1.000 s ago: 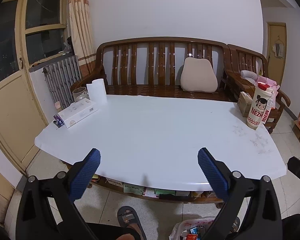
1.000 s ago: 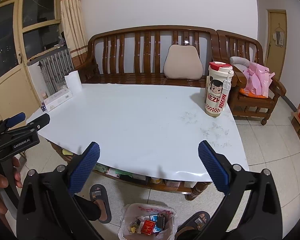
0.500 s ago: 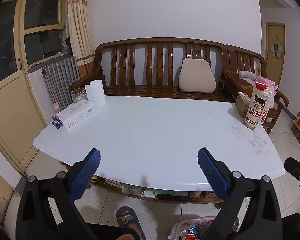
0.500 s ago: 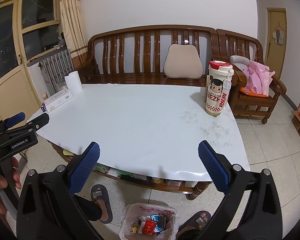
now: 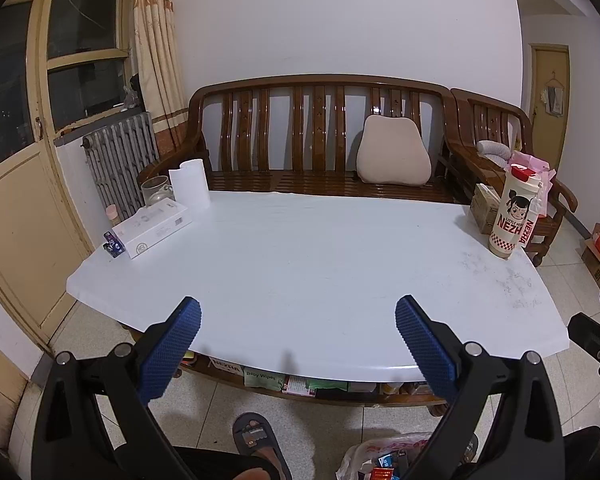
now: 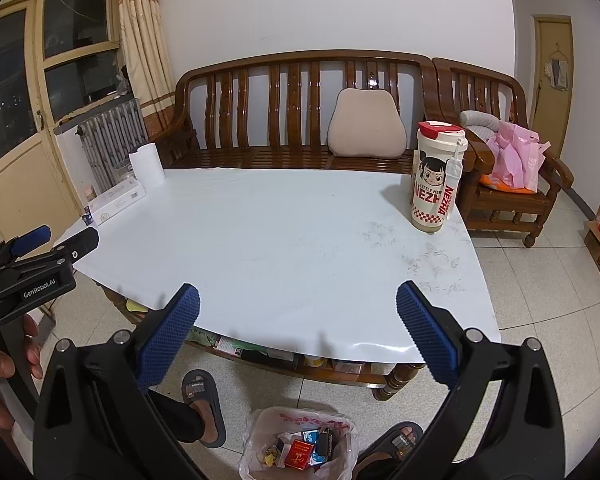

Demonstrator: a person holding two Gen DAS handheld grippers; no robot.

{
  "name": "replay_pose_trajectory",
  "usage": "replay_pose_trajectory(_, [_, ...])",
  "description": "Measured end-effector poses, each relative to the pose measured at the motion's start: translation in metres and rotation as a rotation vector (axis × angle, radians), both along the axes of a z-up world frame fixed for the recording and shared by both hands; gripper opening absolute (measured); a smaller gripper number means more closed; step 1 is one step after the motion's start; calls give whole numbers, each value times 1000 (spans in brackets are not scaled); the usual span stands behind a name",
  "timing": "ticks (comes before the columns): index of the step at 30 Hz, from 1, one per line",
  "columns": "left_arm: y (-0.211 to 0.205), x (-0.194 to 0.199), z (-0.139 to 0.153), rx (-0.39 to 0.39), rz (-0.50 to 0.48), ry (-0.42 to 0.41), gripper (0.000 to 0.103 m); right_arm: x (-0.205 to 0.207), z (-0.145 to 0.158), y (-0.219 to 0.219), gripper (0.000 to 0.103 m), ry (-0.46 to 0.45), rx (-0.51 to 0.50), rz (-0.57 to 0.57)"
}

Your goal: Collect trash

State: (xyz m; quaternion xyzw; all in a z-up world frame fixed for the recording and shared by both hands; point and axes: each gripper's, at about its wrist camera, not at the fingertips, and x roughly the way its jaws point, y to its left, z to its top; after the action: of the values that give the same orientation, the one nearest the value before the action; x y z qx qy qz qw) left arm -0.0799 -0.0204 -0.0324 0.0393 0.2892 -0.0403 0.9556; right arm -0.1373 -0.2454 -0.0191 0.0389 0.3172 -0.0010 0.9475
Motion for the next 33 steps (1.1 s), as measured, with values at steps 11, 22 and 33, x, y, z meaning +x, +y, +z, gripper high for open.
replay_pose_trajectory(11, [-2, -1, 2, -1, 2, 0, 95, 1, 0, 2, 96, 3, 4, -5])
replay_pose_trajectory(22, [-5, -3, 2, 0, 7, -2, 95, 1, 1, 2, 96, 3, 6, -8])
replay_pose_trajectory(33, [-2, -1, 2, -2, 14, 1, 95, 0, -1, 4, 96, 1, 9, -14])
